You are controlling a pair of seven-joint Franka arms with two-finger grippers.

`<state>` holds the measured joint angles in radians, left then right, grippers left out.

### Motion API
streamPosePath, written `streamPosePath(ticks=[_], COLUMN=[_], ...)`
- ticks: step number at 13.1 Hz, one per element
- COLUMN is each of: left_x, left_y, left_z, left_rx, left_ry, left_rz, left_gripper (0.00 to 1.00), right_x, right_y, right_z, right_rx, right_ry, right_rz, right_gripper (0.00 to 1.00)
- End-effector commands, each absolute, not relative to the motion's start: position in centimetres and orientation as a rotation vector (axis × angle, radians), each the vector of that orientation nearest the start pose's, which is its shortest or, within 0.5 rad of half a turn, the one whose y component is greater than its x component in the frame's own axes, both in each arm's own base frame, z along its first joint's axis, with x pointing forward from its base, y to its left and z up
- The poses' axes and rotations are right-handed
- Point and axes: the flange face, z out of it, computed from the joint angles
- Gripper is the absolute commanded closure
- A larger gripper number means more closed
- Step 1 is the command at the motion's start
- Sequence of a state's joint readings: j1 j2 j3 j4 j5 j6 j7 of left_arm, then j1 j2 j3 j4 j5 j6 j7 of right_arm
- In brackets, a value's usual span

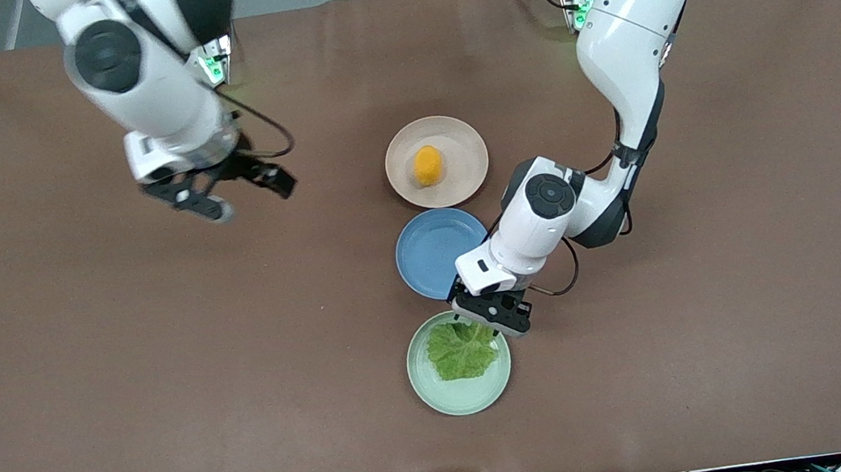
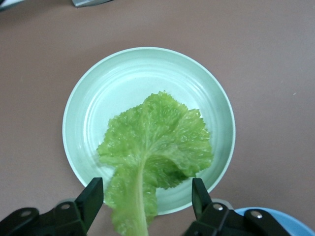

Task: Pick lemon and lettuce from plates
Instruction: 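Lower the left gripper onto the lettuce while the right gripper reaches the lemon, then grasp the lettuce with the left gripper while the right gripper grasps the lemon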

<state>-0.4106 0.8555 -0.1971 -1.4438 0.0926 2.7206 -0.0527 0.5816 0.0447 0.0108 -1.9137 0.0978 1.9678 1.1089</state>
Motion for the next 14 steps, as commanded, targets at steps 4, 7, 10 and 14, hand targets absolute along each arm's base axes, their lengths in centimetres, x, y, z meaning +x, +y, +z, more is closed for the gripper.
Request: streamPosePath(ticks=[4, 7, 10, 14], left_x=[64.9, 64.8, 64.8, 64.8], left_y=[-41.0, -41.0, -41.0, -41.0], left_z=[20.1, 19.1, 18.6, 18.3], left_rx=[-3.093, -3.06, -3.056, -3.041], left_ry=[0.96, 1.026, 1.036, 1.043], left_rz=[-0.817, -0.832, -0.827, -0.823], left_gripper=[0.51, 0.52, 0.67, 0.86], right_x=[40.6, 38.8, 37.1, 34.4], right_y=[44.6, 49.0, 52.1, 54.8], right_z=[36.2, 30.6, 26.4, 21.8], right_rx=[-2.907, -2.909, -2.954, -2.996], right_ry=[0.823, 0.771, 0.75, 0.746], right_rz=[0.033, 0.005, 0.026, 0.0], right_gripper=[0.0, 0.0, 0.0, 0.0])
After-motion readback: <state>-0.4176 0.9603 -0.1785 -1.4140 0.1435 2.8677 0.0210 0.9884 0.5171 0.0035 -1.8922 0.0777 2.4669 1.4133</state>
